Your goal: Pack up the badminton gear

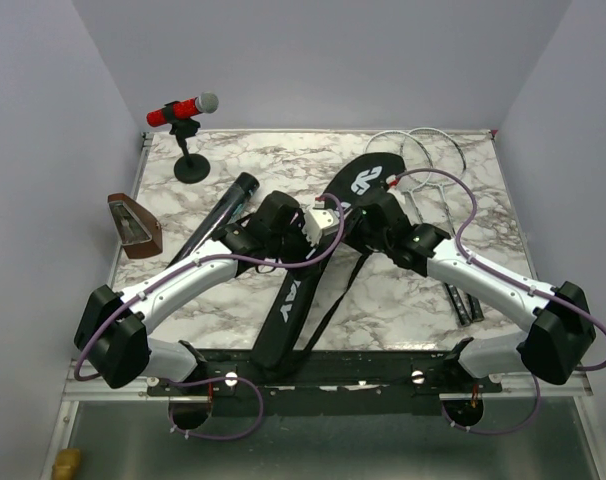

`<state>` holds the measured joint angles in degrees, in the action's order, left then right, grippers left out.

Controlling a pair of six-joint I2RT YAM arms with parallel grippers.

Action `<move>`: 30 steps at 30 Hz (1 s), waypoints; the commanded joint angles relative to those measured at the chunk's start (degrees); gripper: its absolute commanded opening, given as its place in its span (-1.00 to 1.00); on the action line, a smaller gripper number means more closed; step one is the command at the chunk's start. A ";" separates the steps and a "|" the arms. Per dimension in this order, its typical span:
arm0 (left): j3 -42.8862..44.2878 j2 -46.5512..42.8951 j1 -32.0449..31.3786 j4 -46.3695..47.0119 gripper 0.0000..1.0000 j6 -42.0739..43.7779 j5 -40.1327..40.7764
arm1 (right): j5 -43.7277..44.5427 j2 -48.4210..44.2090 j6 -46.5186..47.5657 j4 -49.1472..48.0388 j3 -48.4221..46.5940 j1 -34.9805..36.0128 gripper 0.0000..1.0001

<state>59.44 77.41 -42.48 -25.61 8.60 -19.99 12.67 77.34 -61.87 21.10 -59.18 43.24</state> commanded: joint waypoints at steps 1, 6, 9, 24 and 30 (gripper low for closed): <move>0.24 -1.29 -0.15 0.38 0.40 -1.13 -2.77 | 2.28 -0.70 0.52 0.87 -2.35 0.79 -0.99; -0.55 -1.64 -0.15 -1.11 0.40 0.80 -3.39 | 2.63 -0.26 0.78 1.22 -2.87 0.97 -0.99; -1.17 -2.52 -0.15 -1.38 0.40 0.80 -5.23 | 2.71 0.00 0.87 1.31 -2.87 1.05 -0.99; -3.18 -1.82 -0.68 -1.56 0.43 3.08 -1.29 | 3.24 0.62 0.87 1.40 -3.40 1.49 -0.99; -4.16 -3.66 -0.32 -1.38 0.44 4.67 -1.63 | 3.51 0.53 0.78 1.57 -3.23 1.58 -0.99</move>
<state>56.05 75.13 -42.85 -26.70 11.29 -22.28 13.61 78.11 -61.43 22.48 -60.88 44.31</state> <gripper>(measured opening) 0.714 0.011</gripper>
